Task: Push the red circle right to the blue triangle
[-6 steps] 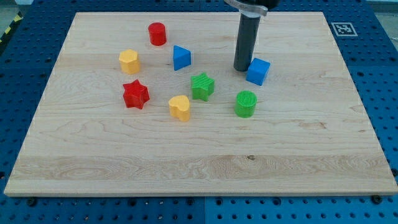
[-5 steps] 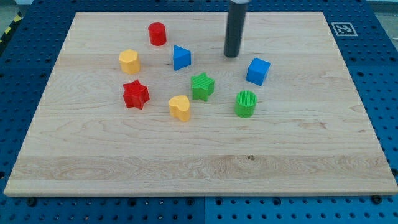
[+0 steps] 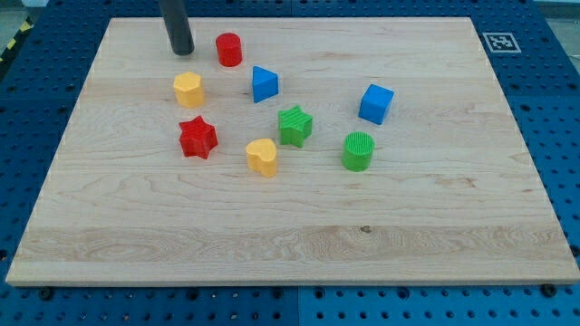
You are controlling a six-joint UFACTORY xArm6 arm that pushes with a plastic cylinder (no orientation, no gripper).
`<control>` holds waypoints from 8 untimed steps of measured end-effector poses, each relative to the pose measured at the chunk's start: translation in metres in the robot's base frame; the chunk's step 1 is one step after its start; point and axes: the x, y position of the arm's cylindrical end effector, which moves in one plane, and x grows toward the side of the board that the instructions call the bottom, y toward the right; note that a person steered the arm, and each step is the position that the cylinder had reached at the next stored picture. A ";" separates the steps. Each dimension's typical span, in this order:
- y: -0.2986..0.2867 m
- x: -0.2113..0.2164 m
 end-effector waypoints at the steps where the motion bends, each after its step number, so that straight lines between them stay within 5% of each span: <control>1: 0.030 0.000; 4: 0.131 0.001; 8: 0.175 0.016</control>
